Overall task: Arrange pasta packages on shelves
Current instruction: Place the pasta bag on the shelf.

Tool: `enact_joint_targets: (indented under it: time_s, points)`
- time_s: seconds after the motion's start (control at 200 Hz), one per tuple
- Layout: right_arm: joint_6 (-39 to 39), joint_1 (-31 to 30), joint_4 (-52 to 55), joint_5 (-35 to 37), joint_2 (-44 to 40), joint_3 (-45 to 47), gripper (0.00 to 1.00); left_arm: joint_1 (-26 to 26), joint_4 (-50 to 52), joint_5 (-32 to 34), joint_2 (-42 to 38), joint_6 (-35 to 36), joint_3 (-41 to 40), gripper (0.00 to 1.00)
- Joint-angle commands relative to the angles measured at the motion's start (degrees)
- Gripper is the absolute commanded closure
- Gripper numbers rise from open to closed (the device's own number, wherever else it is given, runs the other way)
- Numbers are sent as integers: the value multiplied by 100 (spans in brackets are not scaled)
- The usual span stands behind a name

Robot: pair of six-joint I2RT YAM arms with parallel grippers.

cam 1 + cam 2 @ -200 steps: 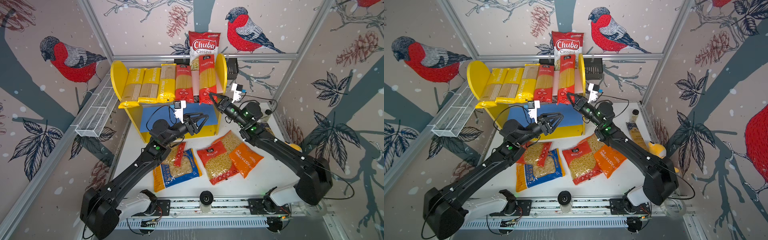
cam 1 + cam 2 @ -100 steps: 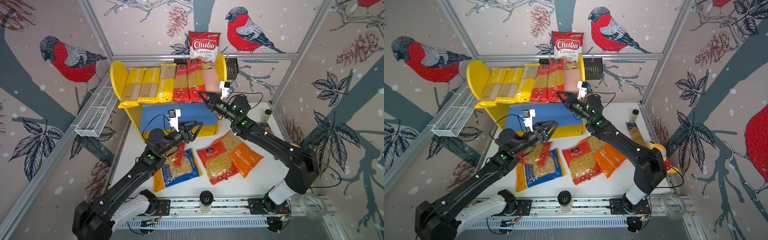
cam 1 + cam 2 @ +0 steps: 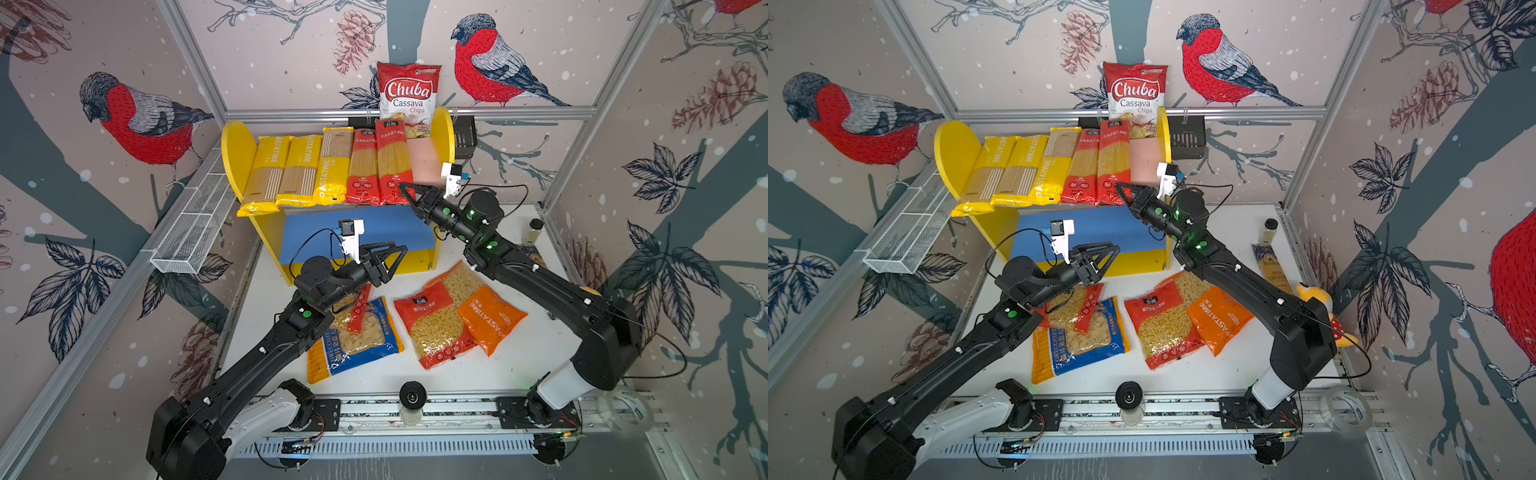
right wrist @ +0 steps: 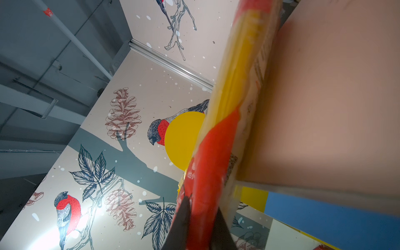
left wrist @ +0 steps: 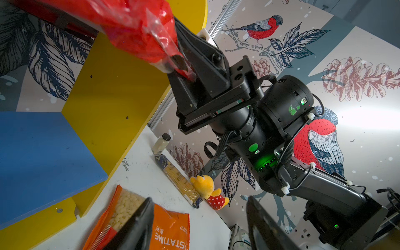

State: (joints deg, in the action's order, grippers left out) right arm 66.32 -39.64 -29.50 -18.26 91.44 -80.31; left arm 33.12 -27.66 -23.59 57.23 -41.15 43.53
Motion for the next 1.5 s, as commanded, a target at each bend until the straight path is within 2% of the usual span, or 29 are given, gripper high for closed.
enact_joint_targets:
  time_s: [0.0, 0.095, 0.185, 0.26, 0.84, 0.906, 1.036, 1.161, 1.321, 1.496]
  points:
    - [100, 19, -166, 44, 18, -47, 70, -8, -192, 10, -10, 9, -24, 33]
    - [100, 2, -214, 37, 1, -46, 71, -8, -177, 12, -11, 2, -15, 33]
    - [91, -3, -258, 33, -17, -55, 82, -8, -194, -2, 12, -8, -3, 33]
    - [93, 4, -258, 63, -29, -46, 87, -8, -210, -8, 41, -18, 12, 33]
    - [-6, 193, 31, -140, 85, -273, 88, 0, -292, -40, 148, -91, 42, 34]
    - [-23, 209, 35, -149, 72, -257, 85, 1, -284, -42, 154, -91, 43, 34]
    - [-91, 211, 56, -272, 67, -292, 66, 1, -292, -43, 169, -87, 33, 34]
    - [-146, 218, 78, -330, -9, -178, 56, 1, -301, -48, 189, -80, 15, 34]
    - [-159, 204, -12, -394, -216, 174, 49, 5, -227, -32, 192, -17, -13, 34]
    - [-225, 202, -4, -464, -427, 522, 45, 43, -218, -59, 265, 43, -37, 34]
